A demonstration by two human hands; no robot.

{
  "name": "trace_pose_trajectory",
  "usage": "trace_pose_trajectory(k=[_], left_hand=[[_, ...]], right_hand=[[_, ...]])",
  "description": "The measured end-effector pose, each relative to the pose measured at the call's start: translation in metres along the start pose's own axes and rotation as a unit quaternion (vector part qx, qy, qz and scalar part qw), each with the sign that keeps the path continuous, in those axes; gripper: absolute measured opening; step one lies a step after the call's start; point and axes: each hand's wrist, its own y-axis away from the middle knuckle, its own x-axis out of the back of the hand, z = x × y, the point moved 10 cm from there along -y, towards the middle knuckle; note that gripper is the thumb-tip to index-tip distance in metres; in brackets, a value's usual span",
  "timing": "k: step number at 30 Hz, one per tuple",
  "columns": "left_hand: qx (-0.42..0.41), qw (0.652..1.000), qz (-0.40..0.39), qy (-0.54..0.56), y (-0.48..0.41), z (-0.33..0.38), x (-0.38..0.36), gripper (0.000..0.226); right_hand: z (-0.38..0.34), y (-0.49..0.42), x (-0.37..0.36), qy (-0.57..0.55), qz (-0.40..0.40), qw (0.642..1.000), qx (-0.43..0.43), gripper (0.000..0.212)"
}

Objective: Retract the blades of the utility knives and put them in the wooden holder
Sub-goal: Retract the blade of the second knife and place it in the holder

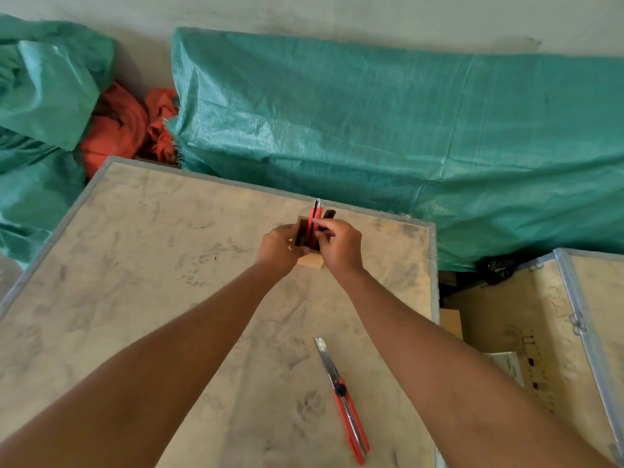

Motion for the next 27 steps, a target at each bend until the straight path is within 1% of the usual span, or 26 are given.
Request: trace_pose_trajectory(k=[3,7,11,14,17,21,24,27], left_hand=[[-0.006,1.0,0.002,0.004,0.0,0.001,0.001,0.054],[0.002,1.0,0.012,0.012,0.008,0.002,0.003,0.054],[0.003,0.999,0.036,0.01,0.031,0.006,0.009,0.051],[0.014,0.998,0.054,0.023,0.057,0.002,0.01,0.052],[0.03,0.997,0.062,0.04,0.095,-0.001,0.004,0.048],[0.085,0.992,0.063,0.068,0.157,-0.021,-0.022,0.047],[0.119,0.987,0.069,0.081,0.204,-0.039,-0.05,0.051],[0.141,0.985,0.07,0.072,0.244,-0.055,-0.083,0.057]], right_hand=[[0.001,0.002,0.001,-0.009,0.001,1.0,0.002,0.038],[0.0,0.007,0.012,-0.016,0.004,1.0,0.0,0.033],[-0.002,0.029,0.031,-0.021,0.004,1.0,0.015,0.028],[0.004,0.05,0.042,-0.029,-0.013,0.999,0.005,0.028],[0.022,0.076,0.046,-0.047,-0.07,0.995,-0.052,0.028],[0.056,0.122,0.036,-0.047,-0.192,0.971,-0.137,0.025],[0.073,0.159,0.026,-0.022,-0.271,0.951,-0.147,0.022],[0.084,0.191,0.018,0.02,-0.332,0.934,-0.13,0.024]])
